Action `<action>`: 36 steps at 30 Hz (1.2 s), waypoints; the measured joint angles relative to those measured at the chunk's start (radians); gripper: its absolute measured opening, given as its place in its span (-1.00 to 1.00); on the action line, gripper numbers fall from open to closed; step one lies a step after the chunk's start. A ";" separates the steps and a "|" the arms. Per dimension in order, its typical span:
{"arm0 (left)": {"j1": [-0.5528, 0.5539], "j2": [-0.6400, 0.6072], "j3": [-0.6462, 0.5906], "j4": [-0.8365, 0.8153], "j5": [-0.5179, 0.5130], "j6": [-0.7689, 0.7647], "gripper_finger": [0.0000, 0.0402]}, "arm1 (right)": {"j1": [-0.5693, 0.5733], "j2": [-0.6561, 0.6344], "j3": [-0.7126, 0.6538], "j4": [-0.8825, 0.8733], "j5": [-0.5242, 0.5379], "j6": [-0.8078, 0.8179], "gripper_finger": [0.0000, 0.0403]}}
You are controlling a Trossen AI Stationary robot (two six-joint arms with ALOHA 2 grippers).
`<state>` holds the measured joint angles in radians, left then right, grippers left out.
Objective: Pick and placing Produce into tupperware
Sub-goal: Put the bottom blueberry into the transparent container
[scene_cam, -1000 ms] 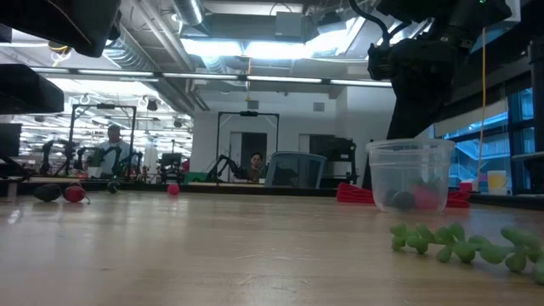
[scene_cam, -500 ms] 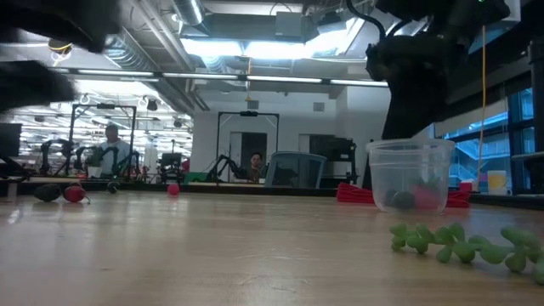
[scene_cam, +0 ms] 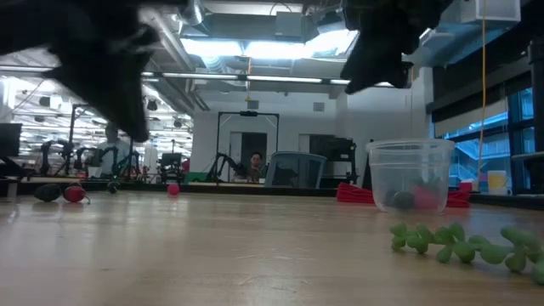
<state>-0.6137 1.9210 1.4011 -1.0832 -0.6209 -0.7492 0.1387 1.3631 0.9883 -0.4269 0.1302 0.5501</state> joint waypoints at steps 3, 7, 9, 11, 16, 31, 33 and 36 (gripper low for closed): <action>0.025 -0.046 0.002 -0.001 -0.107 0.065 -0.77 | -0.005 0.002 0.000 0.050 -0.029 -0.033 -0.22; 0.043 -0.124 0.002 0.012 -0.222 0.158 -0.78 | -0.015 0.002 -0.007 0.154 -0.028 -0.098 -0.22; 0.052 -0.158 0.003 0.028 -0.261 0.206 -0.78 | -0.022 0.002 -0.017 0.228 -0.038 -0.145 -0.22; 0.061 -0.185 0.003 0.058 -0.297 0.259 -0.78 | -0.035 0.002 -0.032 0.305 -0.073 -0.192 -0.22; 0.085 -0.221 0.003 0.133 -0.347 0.409 -0.76 | -0.072 0.003 -0.081 0.510 -0.174 -0.244 -0.22; 0.213 -0.222 0.003 0.387 -0.310 0.783 -0.74 | -0.118 0.113 -0.093 0.767 -0.311 -0.243 -0.22; 0.223 -0.222 0.003 0.400 -0.303 0.788 -0.74 | -0.118 0.117 -0.093 0.770 -0.310 -0.244 -0.22; 0.231 -0.222 0.003 0.408 -0.303 0.806 -0.74 | -0.118 0.121 -0.093 0.777 -0.309 -0.242 -0.22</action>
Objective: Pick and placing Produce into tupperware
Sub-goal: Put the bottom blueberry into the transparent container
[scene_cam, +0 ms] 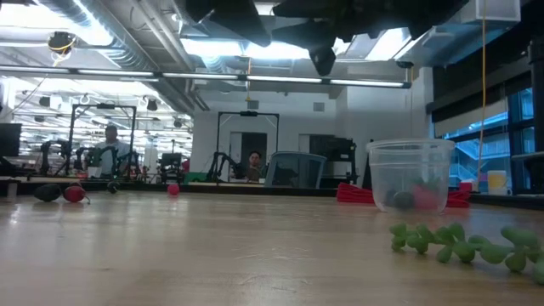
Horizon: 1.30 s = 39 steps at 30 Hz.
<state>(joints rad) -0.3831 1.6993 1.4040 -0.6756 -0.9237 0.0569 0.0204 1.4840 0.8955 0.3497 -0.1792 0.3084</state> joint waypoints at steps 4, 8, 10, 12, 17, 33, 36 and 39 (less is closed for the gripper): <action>0.000 0.000 0.000 0.031 0.000 0.025 -0.74 | 0.000 0.001 0.000 -0.001 0.000 0.000 -0.22; -0.001 0.000 0.000 0.053 0.001 0.049 -0.74 | 0.000 0.003 0.000 -0.001 -0.003 0.000 -0.22; -0.001 0.000 0.000 0.054 -0.001 0.050 -0.74 | 0.000 0.003 0.000 -0.001 -0.003 0.001 -0.22; 0.000 0.000 0.000 0.056 -0.001 0.050 -0.74 | 0.000 0.003 0.000 -0.001 -0.001 0.002 -0.22; -0.006 0.000 0.000 0.059 0.000 0.050 -0.74 | 0.000 0.003 0.000 -0.002 -0.001 -0.006 -0.22; -0.025 -0.001 0.002 0.092 -0.010 0.060 -0.74 | -0.002 0.004 0.000 0.000 0.036 -0.020 -0.22; -0.025 0.000 0.002 0.093 -0.037 0.069 -0.74 | -0.002 0.004 0.000 0.001 0.040 0.001 -0.22; -0.025 0.000 0.002 0.105 -0.042 0.073 -0.74 | -0.002 0.004 0.000 0.000 0.041 0.002 -0.22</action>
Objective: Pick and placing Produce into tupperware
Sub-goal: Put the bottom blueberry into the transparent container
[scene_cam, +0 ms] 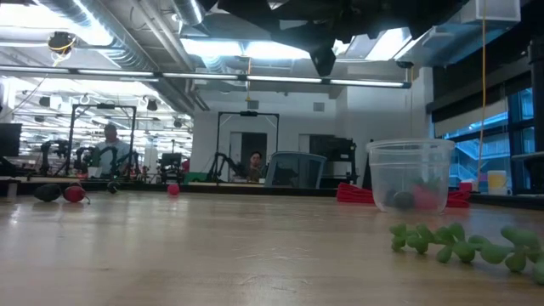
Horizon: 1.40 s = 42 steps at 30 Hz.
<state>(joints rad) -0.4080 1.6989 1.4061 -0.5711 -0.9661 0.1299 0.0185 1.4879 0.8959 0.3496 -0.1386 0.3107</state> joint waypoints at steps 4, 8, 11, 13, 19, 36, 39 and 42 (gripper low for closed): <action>0.000 0.000 -0.001 0.004 -0.002 0.011 -0.74 | 0.000 0.000 0.000 0.000 -0.001 0.002 -0.22; 0.000 0.000 -0.001 0.011 -0.002 0.014 -0.74 | 0.001 0.000 0.000 0.000 -0.002 0.000 -0.22; 0.000 0.000 -0.001 0.012 -0.025 0.027 -0.74 | 0.000 -0.001 0.001 0.001 -0.002 0.000 -0.22; 0.000 0.000 -0.001 0.021 -0.028 0.038 -0.74 | 0.000 -0.001 0.001 0.001 -0.007 -0.001 -0.22; -0.001 0.001 -0.002 0.053 -0.033 0.076 -0.74 | 0.001 -0.003 0.001 0.001 -0.028 -0.010 -0.40; -0.001 0.001 -0.002 0.049 -0.032 0.090 -0.74 | 0.000 -0.002 0.000 -0.004 -0.046 -0.058 -0.80; 0.000 0.001 -0.002 0.049 -0.036 0.090 -0.70 | 0.000 -0.002 0.000 -0.003 -0.045 -0.057 -0.81; 0.015 0.001 -0.002 0.055 -0.034 0.058 -0.61 | 0.000 -0.002 0.000 -0.005 -0.039 -0.055 -0.82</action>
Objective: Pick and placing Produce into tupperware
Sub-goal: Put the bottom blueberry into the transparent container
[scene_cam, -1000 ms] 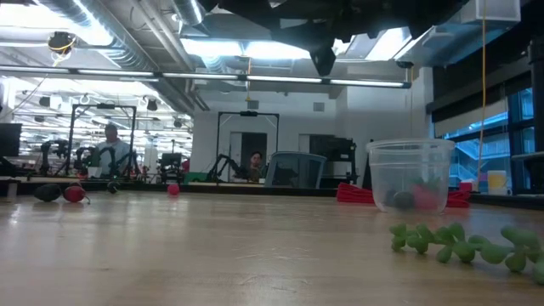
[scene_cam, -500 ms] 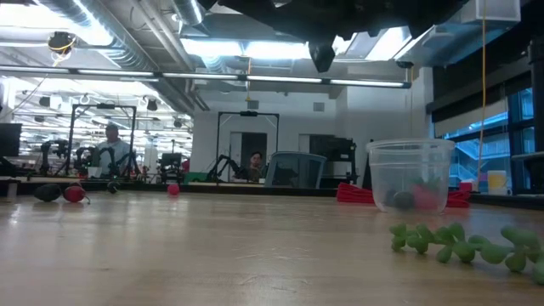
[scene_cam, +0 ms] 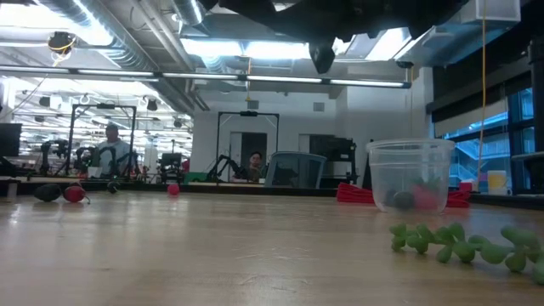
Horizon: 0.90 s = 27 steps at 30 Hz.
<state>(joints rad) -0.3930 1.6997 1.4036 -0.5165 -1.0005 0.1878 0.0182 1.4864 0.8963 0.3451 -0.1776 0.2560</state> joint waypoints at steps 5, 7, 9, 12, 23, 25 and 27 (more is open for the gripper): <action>0.029 -0.001 0.000 -0.008 0.098 -0.037 -0.40 | -0.004 -0.013 -0.002 -0.042 0.006 -0.003 -0.92; 0.029 -0.001 0.002 0.003 0.104 -0.030 -0.31 | -0.004 -0.031 -0.003 -0.066 0.008 -0.015 -0.97; 0.029 -0.003 0.005 0.007 0.097 -0.023 -0.23 | -0.004 -0.045 -0.002 -0.074 0.028 -0.025 -0.99; 0.029 -0.001 0.005 0.010 0.081 -0.020 -0.13 | -0.004 -0.062 -0.001 -0.115 0.043 -0.025 -0.97; 0.032 -0.021 0.004 -0.374 0.217 -0.373 -0.06 | -0.003 -0.071 -0.001 -0.371 0.037 -0.052 -0.87; 0.035 -0.029 0.004 -0.491 0.320 -0.513 -0.04 | -0.003 -0.071 -0.001 -0.409 0.038 -0.052 -0.83; 0.031 -0.029 0.003 -0.587 0.361 -0.620 -0.01 | -0.003 -0.071 -0.001 -0.404 0.049 -0.048 -0.80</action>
<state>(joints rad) -0.3618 1.6707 1.4067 -1.1039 -0.6394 -0.4322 0.0156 1.4155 0.8951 -0.0593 -0.1288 0.2075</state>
